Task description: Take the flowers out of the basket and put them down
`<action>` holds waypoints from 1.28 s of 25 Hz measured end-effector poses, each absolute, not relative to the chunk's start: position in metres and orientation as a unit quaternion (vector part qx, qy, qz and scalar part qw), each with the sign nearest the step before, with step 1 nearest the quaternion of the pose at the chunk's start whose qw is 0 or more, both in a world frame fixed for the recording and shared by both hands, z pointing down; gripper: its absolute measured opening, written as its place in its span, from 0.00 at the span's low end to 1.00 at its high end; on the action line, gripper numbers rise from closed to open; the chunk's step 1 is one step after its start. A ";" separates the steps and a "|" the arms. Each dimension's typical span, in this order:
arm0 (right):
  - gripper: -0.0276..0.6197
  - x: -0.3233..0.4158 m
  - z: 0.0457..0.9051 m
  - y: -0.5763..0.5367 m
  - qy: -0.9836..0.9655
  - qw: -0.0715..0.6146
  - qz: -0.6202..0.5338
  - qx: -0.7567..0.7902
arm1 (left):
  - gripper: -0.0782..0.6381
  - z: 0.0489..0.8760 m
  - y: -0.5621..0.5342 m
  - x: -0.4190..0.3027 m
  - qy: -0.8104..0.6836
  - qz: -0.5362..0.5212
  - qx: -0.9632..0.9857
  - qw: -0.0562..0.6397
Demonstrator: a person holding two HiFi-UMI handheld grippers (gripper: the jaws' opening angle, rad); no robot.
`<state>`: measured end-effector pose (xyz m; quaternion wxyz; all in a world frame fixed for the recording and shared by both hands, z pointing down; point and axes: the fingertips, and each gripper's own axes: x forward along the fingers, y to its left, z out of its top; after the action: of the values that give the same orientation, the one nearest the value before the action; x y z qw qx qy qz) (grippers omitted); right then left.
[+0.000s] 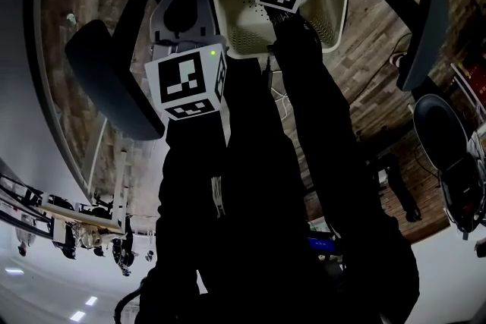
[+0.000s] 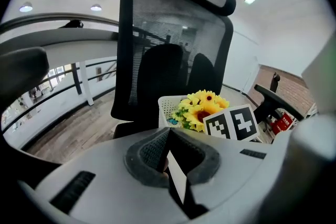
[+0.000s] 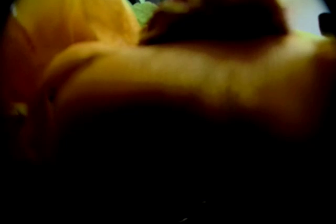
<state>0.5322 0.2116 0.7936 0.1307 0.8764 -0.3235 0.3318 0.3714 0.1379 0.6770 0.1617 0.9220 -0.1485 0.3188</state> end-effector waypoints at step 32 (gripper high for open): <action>0.86 0.365 0.420 0.075 -0.461 0.145 0.247 0.840 | 0.11 0.417 -0.008 0.234 -0.278 0.210 0.917 0.193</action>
<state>0.3654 0.0751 0.4204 0.1448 0.8399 -0.4611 0.2470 0.2336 -0.0084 0.4169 0.1929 0.9174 -0.2778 0.2097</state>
